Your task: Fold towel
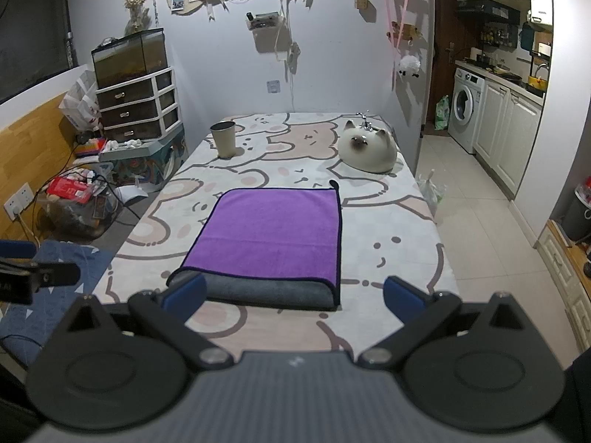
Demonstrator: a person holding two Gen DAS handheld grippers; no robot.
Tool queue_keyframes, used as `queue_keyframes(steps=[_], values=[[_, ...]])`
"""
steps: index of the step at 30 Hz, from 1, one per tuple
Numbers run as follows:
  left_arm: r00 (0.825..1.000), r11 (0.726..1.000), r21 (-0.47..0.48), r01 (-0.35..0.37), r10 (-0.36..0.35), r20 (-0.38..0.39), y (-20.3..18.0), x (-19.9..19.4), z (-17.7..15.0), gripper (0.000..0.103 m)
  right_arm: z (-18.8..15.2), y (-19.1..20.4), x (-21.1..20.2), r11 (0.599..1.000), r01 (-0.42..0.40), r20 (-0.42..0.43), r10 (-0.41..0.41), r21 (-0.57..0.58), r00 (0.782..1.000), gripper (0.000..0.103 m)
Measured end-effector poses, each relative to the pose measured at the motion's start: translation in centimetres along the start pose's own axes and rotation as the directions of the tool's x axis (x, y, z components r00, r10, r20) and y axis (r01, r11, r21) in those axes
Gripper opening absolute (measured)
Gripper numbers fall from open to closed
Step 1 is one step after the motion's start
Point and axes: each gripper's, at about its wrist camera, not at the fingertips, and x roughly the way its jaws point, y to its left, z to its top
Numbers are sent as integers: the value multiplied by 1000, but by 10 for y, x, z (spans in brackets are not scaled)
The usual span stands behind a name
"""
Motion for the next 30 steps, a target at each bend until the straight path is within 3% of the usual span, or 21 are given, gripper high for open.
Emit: queue_keyframes(steps=[30], values=[[1000, 1000, -2, 7, -7, -12, 0, 9, -5, 103, -1, 2, 0, 1000, -5, -14, 5, 0, 1000, 102]])
